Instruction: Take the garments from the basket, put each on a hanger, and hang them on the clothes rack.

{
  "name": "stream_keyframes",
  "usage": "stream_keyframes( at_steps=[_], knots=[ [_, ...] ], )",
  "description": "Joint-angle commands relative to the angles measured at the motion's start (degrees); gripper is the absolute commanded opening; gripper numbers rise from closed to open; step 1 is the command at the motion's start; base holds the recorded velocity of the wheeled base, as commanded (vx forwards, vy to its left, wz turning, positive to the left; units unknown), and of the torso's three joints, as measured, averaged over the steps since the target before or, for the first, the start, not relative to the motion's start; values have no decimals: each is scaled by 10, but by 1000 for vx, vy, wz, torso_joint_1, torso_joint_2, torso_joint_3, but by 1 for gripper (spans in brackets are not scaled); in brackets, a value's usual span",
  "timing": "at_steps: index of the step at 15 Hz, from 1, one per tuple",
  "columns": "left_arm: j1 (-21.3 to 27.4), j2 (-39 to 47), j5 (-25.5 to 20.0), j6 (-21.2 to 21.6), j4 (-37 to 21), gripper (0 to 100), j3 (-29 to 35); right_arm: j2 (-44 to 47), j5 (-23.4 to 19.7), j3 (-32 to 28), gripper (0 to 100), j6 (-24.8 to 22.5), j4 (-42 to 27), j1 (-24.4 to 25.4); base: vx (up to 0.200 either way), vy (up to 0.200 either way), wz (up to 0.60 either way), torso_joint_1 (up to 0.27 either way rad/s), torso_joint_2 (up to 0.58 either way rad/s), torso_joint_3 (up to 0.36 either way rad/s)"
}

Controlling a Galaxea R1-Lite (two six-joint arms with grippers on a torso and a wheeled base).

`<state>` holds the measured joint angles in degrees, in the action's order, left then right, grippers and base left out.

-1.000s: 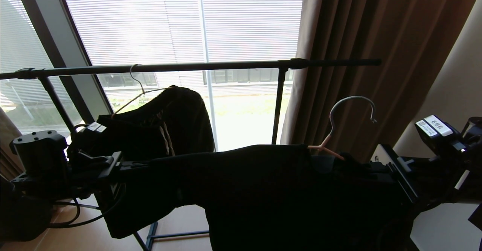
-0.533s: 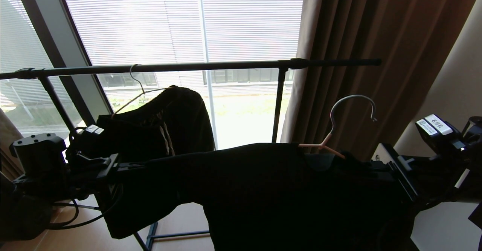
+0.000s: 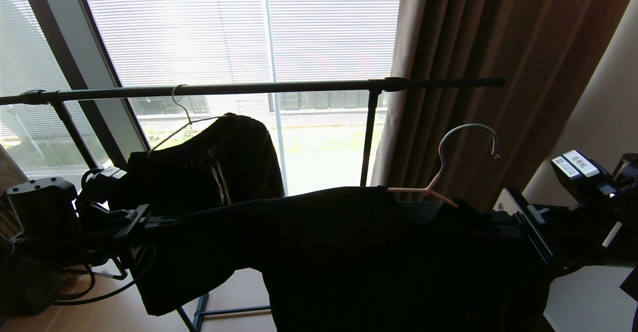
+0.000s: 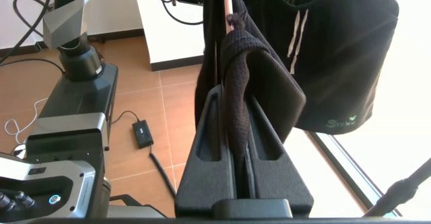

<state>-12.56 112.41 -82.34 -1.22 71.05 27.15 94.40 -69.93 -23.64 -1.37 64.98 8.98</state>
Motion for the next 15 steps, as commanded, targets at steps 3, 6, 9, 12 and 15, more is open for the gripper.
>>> stream_keyframes(
  at_steps=[3, 6, 9, 12, 15],
  knots=[
    [-12, 3, -17, 0, 9, 0, -2, 1, 0, 0, 0, 0, 0, 0, 0, 0, 0, 0, 0, 0],
    [-14, 12, -18, 0, 30, 0, -5, 0, 0, 0, 0, 0, 1, 0, 0, 0, 0, 0, 0, 0],
    [-13, 22, -19, 0, 41, 0, -7, 1, 0, 0, 0, 0, 0, 0, 0, 0, 0, 0, 0, 0],
    [-20, 26, -20, 0, 50, 0, -6, 0, 0, -1, 0, 0, 1, -1, 0, 0, 0, 0, 0, 0],
    [-27, 34, -21, 0, 69, 0, -7, 0, 0, 0, 0, 0, 1, -1, 0, 0, 0, 0, 0, 0]
  ],
)
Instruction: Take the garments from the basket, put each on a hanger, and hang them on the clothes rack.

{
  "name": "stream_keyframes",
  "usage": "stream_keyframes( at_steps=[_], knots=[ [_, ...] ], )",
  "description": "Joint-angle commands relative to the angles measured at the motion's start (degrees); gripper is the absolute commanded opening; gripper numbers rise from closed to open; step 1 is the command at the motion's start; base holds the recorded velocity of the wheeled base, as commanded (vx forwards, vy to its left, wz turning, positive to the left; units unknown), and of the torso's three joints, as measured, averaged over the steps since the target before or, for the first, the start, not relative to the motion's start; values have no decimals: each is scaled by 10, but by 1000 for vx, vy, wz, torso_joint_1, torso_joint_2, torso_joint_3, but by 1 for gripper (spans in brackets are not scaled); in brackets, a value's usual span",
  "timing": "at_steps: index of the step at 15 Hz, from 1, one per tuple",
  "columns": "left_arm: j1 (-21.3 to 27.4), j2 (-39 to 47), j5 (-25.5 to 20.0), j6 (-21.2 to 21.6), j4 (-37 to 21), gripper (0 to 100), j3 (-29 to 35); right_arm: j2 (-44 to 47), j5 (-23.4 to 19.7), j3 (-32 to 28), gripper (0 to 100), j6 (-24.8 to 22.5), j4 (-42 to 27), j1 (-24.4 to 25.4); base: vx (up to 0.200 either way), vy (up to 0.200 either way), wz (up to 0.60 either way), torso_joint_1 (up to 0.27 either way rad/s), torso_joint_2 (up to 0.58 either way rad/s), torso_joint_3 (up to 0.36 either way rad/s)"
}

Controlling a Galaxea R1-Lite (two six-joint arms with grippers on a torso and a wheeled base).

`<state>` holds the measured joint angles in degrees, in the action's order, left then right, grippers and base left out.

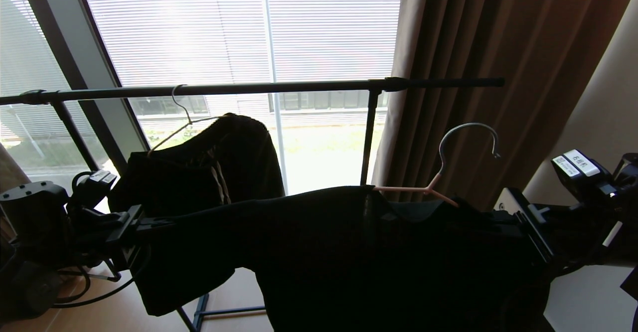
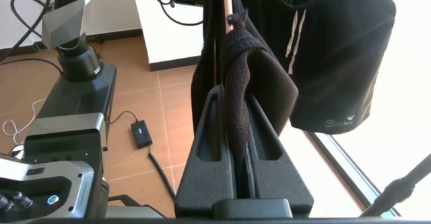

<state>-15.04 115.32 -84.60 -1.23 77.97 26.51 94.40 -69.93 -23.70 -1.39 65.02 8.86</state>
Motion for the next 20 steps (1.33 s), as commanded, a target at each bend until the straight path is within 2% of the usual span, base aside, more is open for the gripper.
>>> stream_keyframes(
  at_steps=[1, 7, 8, 13, 14, 16, 18, 20],
  knots=[
    [-3, 12, -8, 0, 5, 0, -1, 0, 0, 1, 0, 0, 0, 0, 0, 0, 0, 0, 0, 0],
    [0, 16, -13, 1, 24, 0, -11, 0, 0, 1, 0, 0, 0, 0, 0, 0, 0, 0, 0, 0],
    [0, 24, -13, 0, 43, 100, -14, 1, 0, 1, 0, 0, 0, 0, 0, 0, 0, 0, 0, 0],
    [-1, 28, -13, -26, 74, 100, -17, 7, 1, -5, 0, 7, 0, -6, 0, 0, 0, 0, 0, 0],
    [0, 21, -13, -42, 85, 100, -20, 11, 1, -7, 0, 7, -1, -10, 0, 0, 0, 0, 0, 0],
    [4, -28, -13, -100, 102, 100, -33, 22, 1, -10, 0, 7, 0, -10, 0, 0, 0, 0, 0, 0],
    [3, -92, -13, -173, 102, 100, -39, 25, 0, -15, 0, 9, 0, -24, 0, 0, 0, 0, 0, 0],
    [-4, -98, -13, -178, 101, 100, -41, 25, 0, -20, 0, 22, 0, -30, 0, 0, 0, 0, 0, 0]
  ],
)
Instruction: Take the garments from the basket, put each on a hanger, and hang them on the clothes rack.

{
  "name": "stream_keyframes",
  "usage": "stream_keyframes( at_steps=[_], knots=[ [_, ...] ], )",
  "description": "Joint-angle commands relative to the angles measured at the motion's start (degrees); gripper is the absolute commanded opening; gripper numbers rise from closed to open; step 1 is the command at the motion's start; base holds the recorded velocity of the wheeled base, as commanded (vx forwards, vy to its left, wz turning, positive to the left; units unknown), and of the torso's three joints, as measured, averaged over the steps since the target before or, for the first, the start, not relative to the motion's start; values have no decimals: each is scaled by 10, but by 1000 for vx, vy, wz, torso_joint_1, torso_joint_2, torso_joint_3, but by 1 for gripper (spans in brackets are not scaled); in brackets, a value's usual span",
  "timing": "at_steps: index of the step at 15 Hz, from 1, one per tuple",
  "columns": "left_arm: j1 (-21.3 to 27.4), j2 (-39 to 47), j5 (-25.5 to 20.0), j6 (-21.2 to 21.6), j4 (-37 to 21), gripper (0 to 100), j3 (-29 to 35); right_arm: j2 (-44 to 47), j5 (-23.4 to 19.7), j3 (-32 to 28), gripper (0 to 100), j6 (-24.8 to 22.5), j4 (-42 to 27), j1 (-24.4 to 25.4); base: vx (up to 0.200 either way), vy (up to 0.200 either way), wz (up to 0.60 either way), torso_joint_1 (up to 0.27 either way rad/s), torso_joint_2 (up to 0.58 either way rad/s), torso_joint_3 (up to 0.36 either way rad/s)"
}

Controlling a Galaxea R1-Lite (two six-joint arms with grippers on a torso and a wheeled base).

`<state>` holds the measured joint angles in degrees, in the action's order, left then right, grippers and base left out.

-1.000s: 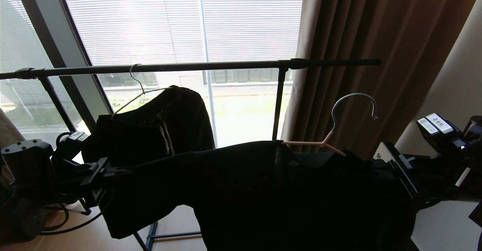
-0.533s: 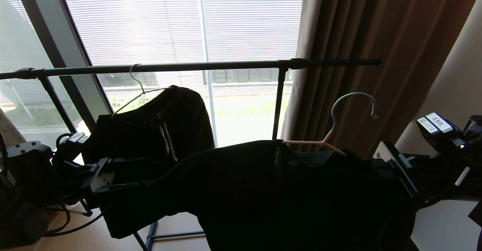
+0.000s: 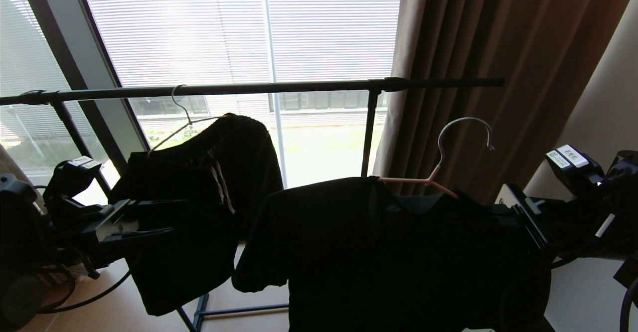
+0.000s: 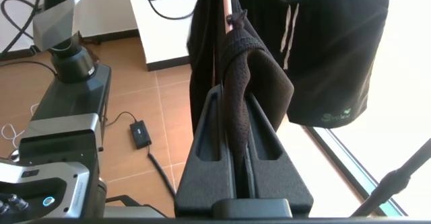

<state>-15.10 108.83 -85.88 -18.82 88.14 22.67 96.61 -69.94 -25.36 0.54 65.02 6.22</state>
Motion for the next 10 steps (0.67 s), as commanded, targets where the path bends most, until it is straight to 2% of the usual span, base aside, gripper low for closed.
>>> stream_keyframes(
  at_steps=[1, 2, 4, 5, 6, 7, 9, 10],
  knots=[
    [-4, -40, 0, -3, -2, 100, -3, 4, 0, -4, 0, 3, 0, -3, 0, 0, 0, 0, 0, 0],
    [0, -49, 0, -8, -4, 100, -2, 5, 1, -2, 0, 0, 0, -2, 0, 0, 0, 0, 0, 0],
    [38, -85, 0, -46, -17, 100, 17, 12, 4, 6, 0, -5, -1, 13, 0, 0, 0, 0, 0, 0],
    [53, -102, 0, -47, -50, 100, 33, 18, 6, 8, 0, -7, 0, 24, 0, 0, 0, 0, 0, 0],
    [73, -136, 1, -47, -143, 100, 72, 23, 6, 9, 0, -13, 0, 29, 0, 0, 0, 0, 0, 0],
    [86, -158, 1, -47, -211, 100, 100, 23, 6, 10, 0, -18, -1, 29, 0, 0, 0, 0, 0, 0],
    [105, -186, 1, -46, -286, 100, 134, 23, 6, 12, 0, -20, -1, 30, 0, 0, 0, 0, 0, 0],
    [111, -187, 1, -47, -291, 100, 142, 23, 6, 13, 0, -23, -1, 33, 0, 0, 0, 0, 0, 0]
  ],
)
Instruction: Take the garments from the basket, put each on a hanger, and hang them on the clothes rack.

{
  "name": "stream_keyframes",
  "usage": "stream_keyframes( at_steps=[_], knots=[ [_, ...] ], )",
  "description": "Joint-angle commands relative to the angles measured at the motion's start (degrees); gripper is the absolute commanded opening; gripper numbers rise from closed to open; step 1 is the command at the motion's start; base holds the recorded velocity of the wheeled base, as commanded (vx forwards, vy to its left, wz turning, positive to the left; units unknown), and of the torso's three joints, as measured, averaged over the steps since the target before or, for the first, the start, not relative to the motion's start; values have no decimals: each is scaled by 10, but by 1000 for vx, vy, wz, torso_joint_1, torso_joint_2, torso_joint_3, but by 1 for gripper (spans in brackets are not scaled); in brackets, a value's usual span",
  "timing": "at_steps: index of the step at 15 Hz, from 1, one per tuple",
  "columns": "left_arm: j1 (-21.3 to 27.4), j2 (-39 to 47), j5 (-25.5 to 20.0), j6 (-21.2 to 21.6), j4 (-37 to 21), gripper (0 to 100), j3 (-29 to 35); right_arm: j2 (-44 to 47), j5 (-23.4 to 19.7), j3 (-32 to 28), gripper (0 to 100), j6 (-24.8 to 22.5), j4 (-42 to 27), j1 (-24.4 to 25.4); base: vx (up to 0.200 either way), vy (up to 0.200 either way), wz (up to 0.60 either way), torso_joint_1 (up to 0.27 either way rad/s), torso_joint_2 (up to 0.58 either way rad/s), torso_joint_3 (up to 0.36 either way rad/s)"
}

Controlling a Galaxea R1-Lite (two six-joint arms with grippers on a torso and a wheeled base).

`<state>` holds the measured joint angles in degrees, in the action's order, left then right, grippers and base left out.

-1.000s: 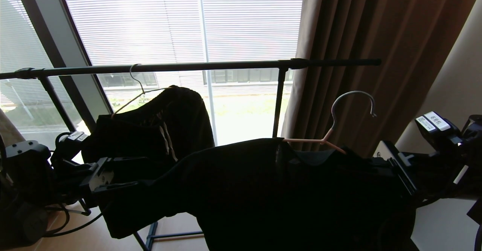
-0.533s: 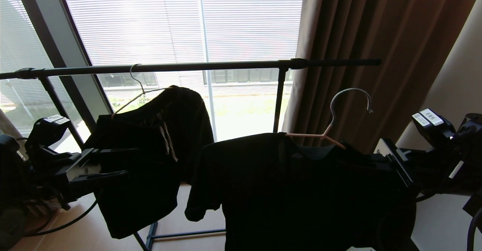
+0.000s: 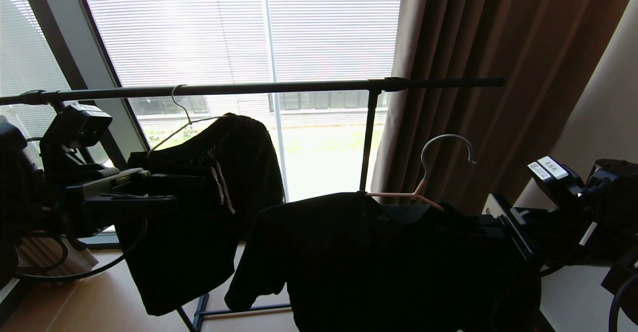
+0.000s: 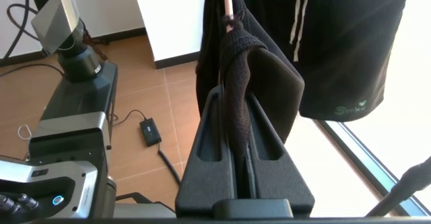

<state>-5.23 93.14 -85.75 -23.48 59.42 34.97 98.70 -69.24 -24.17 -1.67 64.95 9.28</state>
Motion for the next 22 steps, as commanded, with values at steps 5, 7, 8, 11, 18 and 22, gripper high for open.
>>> stream_keyframes(
  at_steps=[5, 7, 8, 11, 18, 22],
  knots=[
    [48, -27, 1, 17, -15, 100, 28, 10, 0, 4, 0, -28, 0, 11, 0, 0, 0, 0, 0, 0],
    [62, -25, 1, 63, -17, 100, 26, 10, 0, 6, 0, -28, 0, 11, 0, 0, 0, 0, 0, 0],
    [73, -25, 1, 65, -17, 100, 27, 10, 0, 7, 0, -28, 0, 11, 0, 0, 0, 0, 0, 0],
    [102, -23, 1, 67, -18, 100, 28, 10, 0, 9, 0, -29, 0, 12, 0, 0, 0, 0, 0, 0],
    [90, -38, 5, 190, -46, 100, -3, 11, 0, 8, 0, -33, 1, 12, 0, 0, 0, 0, 0, 0],
    [104, -51, 9, 194, -87, 100, 2, 11, 0, 9, 0, -33, 1, 12, 0, 0, 0, 0, 0, 0]
  ],
)
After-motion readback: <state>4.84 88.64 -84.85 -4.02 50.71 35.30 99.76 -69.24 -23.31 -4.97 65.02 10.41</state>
